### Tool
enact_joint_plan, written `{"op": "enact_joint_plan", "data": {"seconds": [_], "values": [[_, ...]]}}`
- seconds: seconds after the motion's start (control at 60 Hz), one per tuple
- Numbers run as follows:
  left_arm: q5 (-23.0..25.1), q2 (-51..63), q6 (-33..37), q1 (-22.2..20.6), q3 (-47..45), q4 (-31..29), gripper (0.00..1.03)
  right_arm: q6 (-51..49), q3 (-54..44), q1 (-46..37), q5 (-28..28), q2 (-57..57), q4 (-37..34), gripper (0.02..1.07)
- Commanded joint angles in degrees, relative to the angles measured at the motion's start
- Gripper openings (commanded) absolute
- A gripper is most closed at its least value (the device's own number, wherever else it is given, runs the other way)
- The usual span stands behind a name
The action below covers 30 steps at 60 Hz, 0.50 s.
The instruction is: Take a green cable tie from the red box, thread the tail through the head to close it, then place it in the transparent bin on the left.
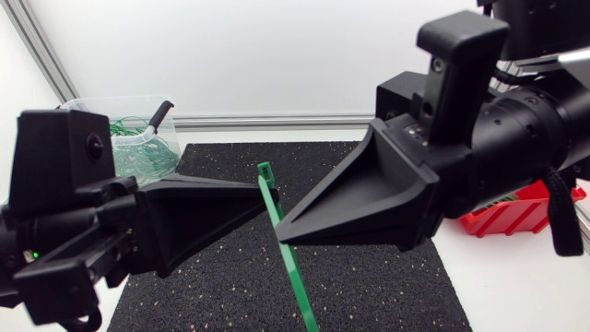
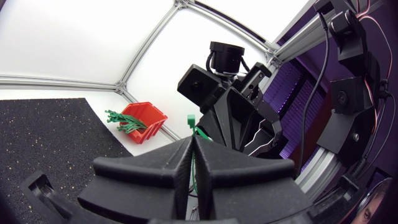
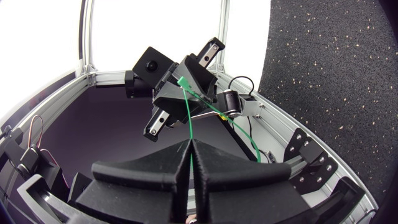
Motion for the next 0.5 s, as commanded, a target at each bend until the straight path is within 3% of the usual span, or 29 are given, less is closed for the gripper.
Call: {"op": "enact_joint_plan", "data": {"seconds": [0.0,0.483], "values": [[-0.2,-0.2,0.1,-0.2,1.6,0.1,0.04,1.3,-1.0,-0.5,-0.3,-0.5,0.7,0.08],[-0.5,-0.5,0.1,-0.8,1.7,-0.4,0.04,1.3,-0.8,-1.2,-0.3,-1.1,1.2,0.08]]}}
